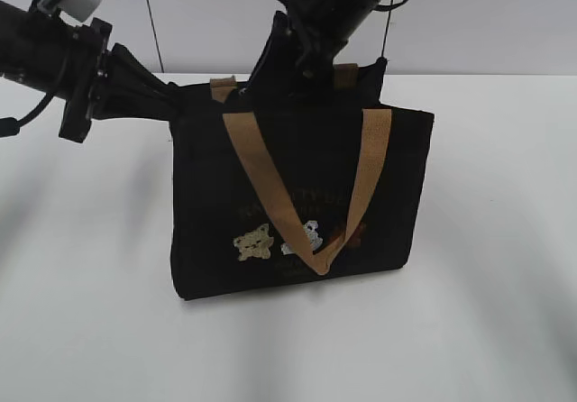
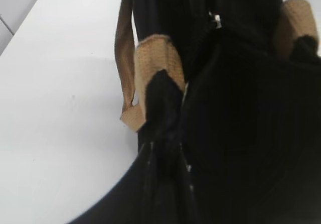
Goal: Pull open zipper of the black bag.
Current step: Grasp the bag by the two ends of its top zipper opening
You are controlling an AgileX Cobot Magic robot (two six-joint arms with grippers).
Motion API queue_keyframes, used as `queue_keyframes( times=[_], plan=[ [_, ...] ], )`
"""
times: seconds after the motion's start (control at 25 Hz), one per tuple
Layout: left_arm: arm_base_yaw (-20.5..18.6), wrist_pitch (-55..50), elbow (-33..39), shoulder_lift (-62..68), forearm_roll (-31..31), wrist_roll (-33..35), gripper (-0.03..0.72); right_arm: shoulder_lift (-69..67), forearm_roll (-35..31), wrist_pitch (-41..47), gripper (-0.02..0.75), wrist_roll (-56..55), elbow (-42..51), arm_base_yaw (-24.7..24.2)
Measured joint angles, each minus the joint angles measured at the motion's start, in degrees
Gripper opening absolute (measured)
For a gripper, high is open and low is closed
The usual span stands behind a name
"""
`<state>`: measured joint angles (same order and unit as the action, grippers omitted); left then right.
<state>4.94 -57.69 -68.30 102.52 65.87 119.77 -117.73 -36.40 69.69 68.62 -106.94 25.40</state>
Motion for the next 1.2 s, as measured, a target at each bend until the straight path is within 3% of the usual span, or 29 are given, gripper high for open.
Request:
queue_keyframes(
  times=[0.24, 0.96, 1.2],
  plan=[
    [0.39, 0.18, -0.23, 0.00, 1.10, 0.00, 0.052, 0.81, -0.70, 0.55, -0.006, -1.41, 0.00, -3.30],
    [-0.08, 1.70, -0.27, 0.12, -1.15, 0.00, 0.052, 1.57, 12.59, 0.77, -0.010, -7.65, 0.00, -11.16],
    [-0.19, 1.70, -0.27, 0.12, -1.28, 0.00, 0.052, 1.57, 10.97, 0.66, -0.010, -7.89, 0.00, -11.37]
  ],
)
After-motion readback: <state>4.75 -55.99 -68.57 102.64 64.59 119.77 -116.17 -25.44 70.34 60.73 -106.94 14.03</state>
